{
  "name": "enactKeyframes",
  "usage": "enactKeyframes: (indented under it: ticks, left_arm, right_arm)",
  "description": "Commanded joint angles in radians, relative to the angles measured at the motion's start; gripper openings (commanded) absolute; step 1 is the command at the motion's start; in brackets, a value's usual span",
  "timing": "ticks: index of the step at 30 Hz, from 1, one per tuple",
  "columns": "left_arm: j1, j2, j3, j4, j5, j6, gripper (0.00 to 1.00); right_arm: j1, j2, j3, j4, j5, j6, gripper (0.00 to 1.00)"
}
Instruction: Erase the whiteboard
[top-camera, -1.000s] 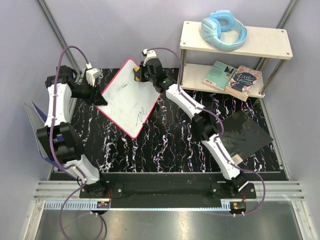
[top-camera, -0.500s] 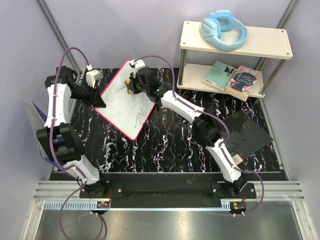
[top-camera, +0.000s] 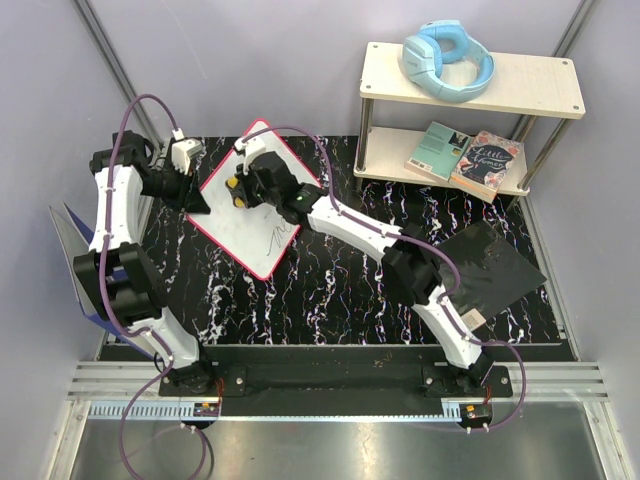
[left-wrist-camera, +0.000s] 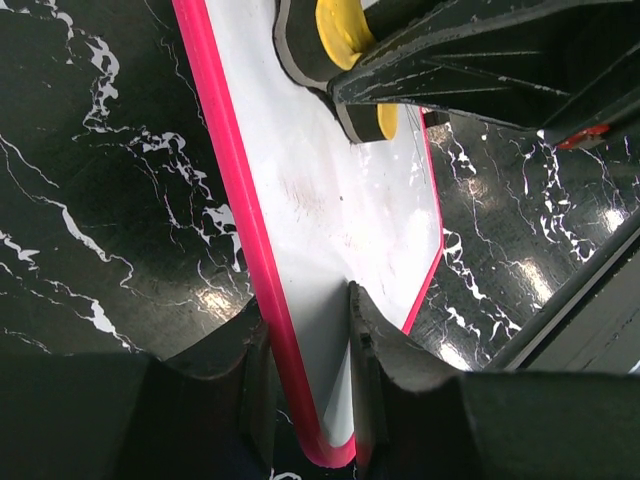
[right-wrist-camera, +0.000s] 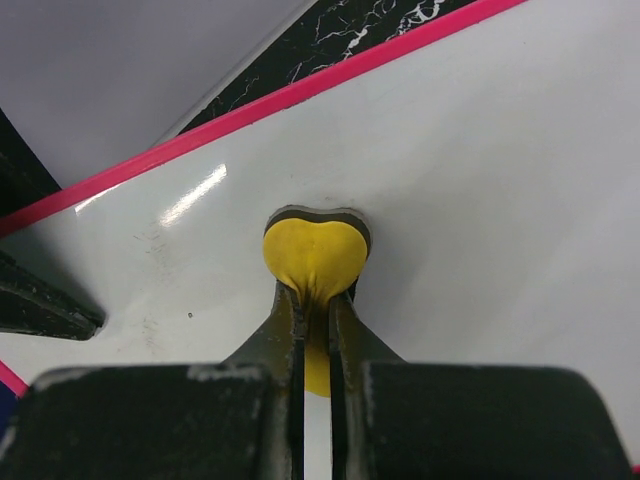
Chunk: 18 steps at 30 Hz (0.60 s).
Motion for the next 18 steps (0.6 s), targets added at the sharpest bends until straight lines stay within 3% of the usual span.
enactKeyframes:
  ticks: [1, 4, 11, 18]
  left_arm:
    - [-0.044, -0.035, 0.081, 0.143, 0.058, 0.146, 0.0]
    - [-0.044, -0.038, 0.081, 0.145, 0.058, 0.144, 0.0]
    - [-0.044, -0.057, 0.069, 0.143, 0.071, 0.153, 0.0]
    - [-0.044, -0.07, 0.054, 0.145, 0.067, 0.165, 0.0]
  right_arm:
    - [0.053, 0.072, 0.042, -0.103, 0.087, 0.036, 0.0]
    - [0.001, 0.087, 0.106, -0.143, 0.157, 0.075, 0.0]
    - [-0.125, 0.179, 0.315, -0.215, 0.115, 0.118, 0.0]
    - [-0.211, 0.263, 0.415, -0.215, 0.091, 0.157, 0.0]
